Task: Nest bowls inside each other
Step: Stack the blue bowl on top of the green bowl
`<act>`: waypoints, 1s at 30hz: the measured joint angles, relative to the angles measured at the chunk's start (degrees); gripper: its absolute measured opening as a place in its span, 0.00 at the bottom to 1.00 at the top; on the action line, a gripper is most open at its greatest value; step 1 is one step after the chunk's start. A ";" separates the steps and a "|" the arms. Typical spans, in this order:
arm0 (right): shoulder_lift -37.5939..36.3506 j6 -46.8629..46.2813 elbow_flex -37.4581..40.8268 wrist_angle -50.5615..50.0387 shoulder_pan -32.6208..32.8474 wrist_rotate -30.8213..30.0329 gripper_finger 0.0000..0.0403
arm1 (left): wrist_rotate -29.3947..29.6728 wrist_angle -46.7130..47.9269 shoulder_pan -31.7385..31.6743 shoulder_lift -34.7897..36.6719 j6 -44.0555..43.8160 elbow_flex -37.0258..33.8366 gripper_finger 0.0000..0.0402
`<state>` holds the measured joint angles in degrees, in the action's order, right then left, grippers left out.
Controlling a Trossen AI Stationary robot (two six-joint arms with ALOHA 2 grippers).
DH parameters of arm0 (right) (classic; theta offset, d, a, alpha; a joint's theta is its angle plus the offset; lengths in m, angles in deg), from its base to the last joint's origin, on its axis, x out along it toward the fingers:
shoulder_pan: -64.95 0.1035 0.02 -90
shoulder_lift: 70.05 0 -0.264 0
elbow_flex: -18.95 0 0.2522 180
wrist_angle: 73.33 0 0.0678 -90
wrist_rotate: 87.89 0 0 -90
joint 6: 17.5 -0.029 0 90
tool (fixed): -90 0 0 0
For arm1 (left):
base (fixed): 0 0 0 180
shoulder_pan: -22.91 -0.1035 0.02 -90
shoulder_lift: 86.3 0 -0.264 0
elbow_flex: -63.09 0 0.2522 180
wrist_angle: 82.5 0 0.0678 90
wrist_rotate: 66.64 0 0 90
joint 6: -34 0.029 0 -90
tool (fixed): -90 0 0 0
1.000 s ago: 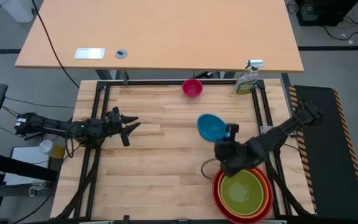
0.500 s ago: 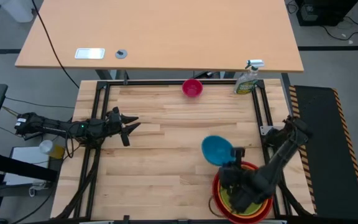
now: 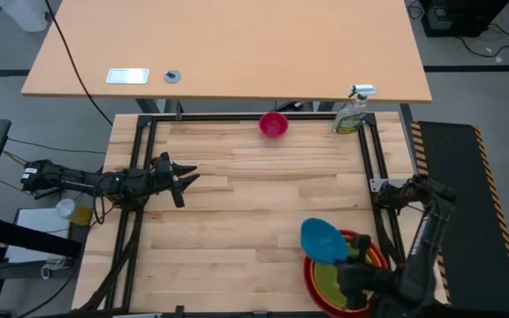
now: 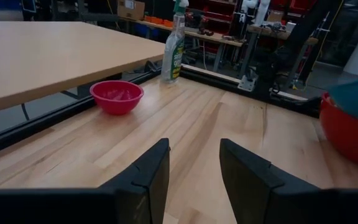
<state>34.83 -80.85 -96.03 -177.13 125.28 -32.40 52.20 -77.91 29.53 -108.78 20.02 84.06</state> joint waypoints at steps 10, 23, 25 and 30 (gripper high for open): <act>0.00 -11.00 -0.01 0.04 5.15 12.39 0.03 | 0.00 0.00 0.00 0.00 0.06 0.00 0.36; 3.78 -14.68 0.05 0.76 4.83 19.51 0.03 | 0.01 0.01 0.00 0.00 -0.22 0.00 0.36; 4.83 -14.08 0.05 1.56 4.25 20.66 0.04 | 0.00 0.00 0.00 0.00 -0.22 0.00 0.36; 7.03 -13.48 0.12 4.15 2.73 21.92 0.05 | 0.00 0.02 0.00 -0.02 -0.24 0.00 0.36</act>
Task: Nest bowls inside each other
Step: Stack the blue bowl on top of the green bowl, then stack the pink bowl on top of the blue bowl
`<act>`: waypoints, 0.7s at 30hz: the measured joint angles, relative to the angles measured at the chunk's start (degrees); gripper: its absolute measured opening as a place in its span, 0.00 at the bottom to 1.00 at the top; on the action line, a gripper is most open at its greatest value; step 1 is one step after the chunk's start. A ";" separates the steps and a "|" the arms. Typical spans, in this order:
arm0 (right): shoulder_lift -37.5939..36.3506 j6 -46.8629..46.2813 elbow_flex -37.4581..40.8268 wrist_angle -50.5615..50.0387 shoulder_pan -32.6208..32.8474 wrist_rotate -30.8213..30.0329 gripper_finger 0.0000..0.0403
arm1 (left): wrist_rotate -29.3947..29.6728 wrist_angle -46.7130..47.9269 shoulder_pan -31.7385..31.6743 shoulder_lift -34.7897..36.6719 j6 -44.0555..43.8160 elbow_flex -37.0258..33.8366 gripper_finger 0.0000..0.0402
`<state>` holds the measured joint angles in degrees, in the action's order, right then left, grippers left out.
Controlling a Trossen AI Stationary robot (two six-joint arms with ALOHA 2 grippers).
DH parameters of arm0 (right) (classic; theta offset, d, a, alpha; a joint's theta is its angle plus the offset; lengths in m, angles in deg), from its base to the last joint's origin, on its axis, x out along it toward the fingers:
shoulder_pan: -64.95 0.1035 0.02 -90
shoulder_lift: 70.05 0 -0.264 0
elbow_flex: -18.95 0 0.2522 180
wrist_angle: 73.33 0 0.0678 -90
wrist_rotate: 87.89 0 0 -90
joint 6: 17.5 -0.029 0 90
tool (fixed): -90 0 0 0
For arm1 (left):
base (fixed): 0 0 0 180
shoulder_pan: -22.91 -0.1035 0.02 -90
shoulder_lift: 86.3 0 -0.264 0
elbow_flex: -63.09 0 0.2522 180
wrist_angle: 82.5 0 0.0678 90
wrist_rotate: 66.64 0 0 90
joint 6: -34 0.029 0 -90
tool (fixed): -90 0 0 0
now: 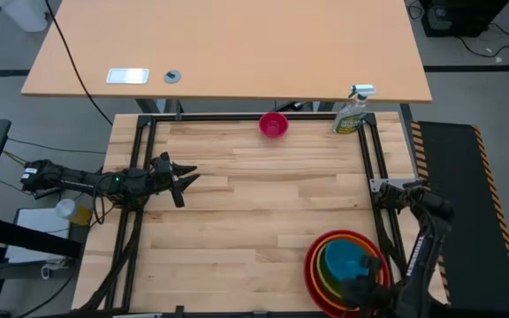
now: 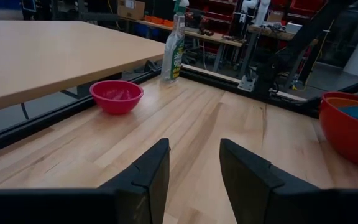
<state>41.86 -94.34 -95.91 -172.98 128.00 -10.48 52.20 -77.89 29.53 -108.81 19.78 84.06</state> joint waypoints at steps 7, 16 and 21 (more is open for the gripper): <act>2.01 -1.64 0.00 3.75 -2.04 4.18 0.14 | 0.00 0.00 0.00 0.02 -0.02 0.00 0.36; 1.15 -3.17 0.00 4.17 -3.77 12.66 0.32 | 0.00 0.02 0.00 0.00 -0.02 0.00 0.36; -1.96 -3.01 -0.02 2.92 -4.01 6.18 0.32 | 0.00 0.00 0.00 0.02 0.55 0.00 0.36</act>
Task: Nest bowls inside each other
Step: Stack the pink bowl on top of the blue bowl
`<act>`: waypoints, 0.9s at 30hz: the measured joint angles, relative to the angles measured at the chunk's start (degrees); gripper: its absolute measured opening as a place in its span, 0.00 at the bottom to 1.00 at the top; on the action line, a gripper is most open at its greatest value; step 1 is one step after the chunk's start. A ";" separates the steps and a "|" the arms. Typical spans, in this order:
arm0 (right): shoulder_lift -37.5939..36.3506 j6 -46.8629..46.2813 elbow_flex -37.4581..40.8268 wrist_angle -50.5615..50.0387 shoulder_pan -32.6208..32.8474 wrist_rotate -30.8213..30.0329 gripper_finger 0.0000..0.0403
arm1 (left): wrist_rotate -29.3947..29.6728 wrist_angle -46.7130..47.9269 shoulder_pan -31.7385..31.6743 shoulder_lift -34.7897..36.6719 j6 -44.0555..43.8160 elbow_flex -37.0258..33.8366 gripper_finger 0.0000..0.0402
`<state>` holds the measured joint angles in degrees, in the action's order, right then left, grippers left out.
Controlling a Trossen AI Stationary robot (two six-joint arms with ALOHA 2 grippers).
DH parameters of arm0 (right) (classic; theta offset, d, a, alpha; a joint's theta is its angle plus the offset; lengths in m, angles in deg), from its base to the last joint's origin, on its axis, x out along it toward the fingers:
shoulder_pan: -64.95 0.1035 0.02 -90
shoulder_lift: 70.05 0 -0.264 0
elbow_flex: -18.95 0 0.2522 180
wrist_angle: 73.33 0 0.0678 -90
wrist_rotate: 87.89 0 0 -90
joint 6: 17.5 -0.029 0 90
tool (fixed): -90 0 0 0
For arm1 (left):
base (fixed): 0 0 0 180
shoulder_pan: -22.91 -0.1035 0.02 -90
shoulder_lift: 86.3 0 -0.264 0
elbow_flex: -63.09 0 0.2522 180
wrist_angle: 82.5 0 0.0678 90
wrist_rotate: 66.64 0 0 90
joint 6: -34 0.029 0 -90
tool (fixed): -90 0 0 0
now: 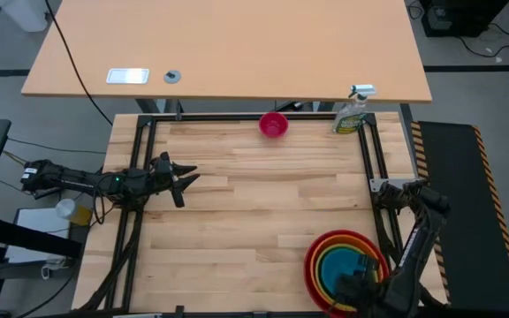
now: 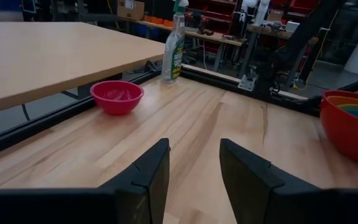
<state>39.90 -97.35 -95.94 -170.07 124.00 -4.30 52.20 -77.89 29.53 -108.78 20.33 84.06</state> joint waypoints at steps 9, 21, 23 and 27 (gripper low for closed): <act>-3.08 11.20 1.60 -6.66 -6.86 -24.71 0.32 | -0.01 -0.01 0.00 0.00 0.47 0.00 0.36; -4.73 32.17 9.44 -4.84 -25.79 -37.51 0.32 | -0.02 0.00 0.00 -0.02 1.00 0.00 0.36; -5.95 36.14 11.73 -1.56 -28.91 -37.50 0.32 | -0.02 0.00 0.00 0.00 1.00 0.00 0.36; -9.68 44.22 16.56 8.18 -34.79 -37.35 0.32 | -0.65 0.23 -0.22 -0.40 -0.24 0.00 0.36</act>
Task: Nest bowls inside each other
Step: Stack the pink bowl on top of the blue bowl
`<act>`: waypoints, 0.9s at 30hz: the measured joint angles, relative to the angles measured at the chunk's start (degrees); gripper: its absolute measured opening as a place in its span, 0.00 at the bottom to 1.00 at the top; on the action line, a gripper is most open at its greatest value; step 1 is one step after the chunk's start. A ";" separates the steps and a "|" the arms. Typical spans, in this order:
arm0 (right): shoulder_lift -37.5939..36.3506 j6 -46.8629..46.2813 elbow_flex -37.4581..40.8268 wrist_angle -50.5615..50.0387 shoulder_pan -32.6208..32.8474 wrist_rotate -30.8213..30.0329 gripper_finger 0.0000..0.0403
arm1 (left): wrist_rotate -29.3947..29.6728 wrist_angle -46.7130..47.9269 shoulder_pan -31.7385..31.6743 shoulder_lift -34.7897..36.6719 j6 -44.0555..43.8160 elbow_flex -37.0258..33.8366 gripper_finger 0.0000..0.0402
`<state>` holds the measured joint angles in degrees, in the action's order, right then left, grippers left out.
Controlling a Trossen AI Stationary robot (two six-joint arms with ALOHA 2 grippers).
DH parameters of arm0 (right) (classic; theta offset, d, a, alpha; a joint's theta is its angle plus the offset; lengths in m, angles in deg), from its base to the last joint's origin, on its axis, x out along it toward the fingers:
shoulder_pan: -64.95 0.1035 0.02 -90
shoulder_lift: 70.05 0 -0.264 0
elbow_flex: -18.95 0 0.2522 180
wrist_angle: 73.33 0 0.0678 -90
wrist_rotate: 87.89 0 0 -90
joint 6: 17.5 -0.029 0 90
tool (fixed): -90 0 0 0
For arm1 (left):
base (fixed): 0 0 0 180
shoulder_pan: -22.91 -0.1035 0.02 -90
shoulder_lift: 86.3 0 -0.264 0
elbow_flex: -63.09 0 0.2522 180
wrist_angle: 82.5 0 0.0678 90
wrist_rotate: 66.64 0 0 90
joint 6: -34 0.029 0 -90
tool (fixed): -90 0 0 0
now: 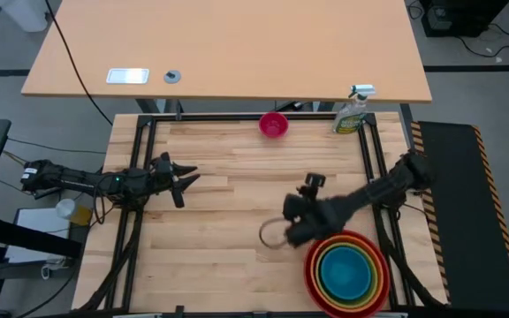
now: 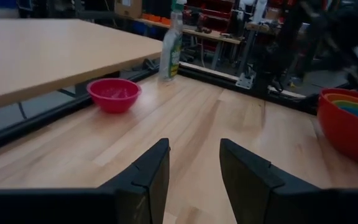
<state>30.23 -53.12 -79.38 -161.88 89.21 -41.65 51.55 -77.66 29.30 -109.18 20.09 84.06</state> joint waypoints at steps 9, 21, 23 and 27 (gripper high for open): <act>-9.45 16.58 10.68 28.03 -13.98 7.21 0.32 | -13.32 7.22 -8.73 -7.54 -2.87 4.12 0.36; -0.73 30.22 11.45 56.64 -28.32 14.67 0.31 | -15.67 9.57 -12.93 -17.27 4.53 9.66 0.36; 2.54 31.80 10.52 59.63 -29.65 16.43 0.31 | -15.66 10.04 -12.93 -17.31 4.97 9.62 0.36; 9.26 34.80 7.28 65.97 -31.83 17.28 0.31 | -15.44 9.58 -12.93 -17.26 7.14 9.64 0.36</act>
<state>39.48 -18.33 -72.09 -95.91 57.38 -24.37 36.11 -68.08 16.37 -126.44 27.23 93.69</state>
